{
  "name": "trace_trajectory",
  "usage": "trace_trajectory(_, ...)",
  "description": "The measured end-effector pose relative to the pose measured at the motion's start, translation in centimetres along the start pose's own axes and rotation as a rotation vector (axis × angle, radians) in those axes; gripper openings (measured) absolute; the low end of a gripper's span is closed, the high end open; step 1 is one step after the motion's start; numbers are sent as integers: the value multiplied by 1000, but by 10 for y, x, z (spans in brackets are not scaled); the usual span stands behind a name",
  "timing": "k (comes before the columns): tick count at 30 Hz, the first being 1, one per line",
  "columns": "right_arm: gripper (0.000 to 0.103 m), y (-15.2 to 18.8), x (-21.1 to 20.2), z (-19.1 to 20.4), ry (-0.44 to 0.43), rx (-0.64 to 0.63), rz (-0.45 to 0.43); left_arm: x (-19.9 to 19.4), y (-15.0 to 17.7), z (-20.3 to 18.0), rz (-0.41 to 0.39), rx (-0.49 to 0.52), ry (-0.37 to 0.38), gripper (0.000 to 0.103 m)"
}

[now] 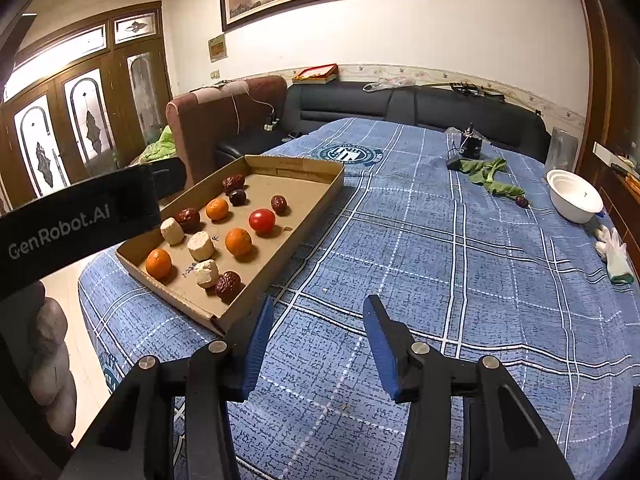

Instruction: Organize fruits

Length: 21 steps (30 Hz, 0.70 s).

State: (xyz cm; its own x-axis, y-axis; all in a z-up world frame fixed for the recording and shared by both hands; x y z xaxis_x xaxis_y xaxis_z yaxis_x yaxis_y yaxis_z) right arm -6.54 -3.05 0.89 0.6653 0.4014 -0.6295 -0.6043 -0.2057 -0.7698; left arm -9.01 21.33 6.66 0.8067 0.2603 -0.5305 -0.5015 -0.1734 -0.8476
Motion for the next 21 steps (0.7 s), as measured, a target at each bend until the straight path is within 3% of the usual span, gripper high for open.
trace_trajectory(21, 52, -11, 20, 25, -6, -72, 35, 40, 20, 18, 120, -59, 30, 103)
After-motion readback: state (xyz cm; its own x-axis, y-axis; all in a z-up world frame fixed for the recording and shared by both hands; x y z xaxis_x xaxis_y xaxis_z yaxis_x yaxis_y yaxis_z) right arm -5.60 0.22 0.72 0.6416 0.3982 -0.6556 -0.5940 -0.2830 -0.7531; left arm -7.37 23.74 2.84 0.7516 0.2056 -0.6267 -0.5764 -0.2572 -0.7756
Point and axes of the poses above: each gripper's, at about its wrist camera, not at the fingertips, and x roughly the way its jaws point, z to its left, y to its underside, the point moved 10 cm from there along x, roughly the way its jaws point
